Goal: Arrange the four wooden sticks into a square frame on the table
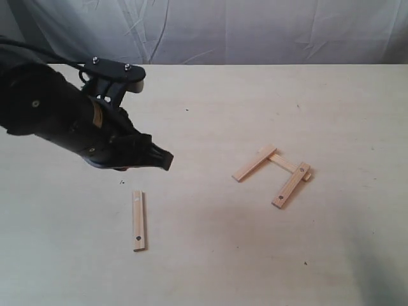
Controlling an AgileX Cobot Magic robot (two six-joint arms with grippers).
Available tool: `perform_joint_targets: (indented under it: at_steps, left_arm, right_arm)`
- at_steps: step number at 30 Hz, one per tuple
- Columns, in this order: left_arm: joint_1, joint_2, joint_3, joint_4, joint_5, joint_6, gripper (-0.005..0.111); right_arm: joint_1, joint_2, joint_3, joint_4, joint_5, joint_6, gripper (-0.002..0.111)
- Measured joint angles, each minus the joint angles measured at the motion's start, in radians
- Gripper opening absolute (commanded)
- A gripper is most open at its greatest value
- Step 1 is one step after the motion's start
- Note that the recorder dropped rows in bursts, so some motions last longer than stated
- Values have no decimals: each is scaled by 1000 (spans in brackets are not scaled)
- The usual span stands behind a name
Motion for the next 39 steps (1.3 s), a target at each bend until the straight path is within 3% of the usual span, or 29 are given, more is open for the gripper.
perform_joint_targets:
  at_steps: [9,21,28,39]
  left_arm:
    - [25,-24,97,67,-29,-32,0]
    - [200,-281,285,66,-32,-32,0]
    - [207,-435,299,58,29,-32,0]
    - [207,-602,302,92,172,-32,0]
  right_arm:
    - [0,0,0,0,-229,0,0]
    - [0,0,0,20,-356,2,-1]
    - [0,87,-139,113,-65,7,-1]
    - [5,723,-520,433,357,-73,-1]
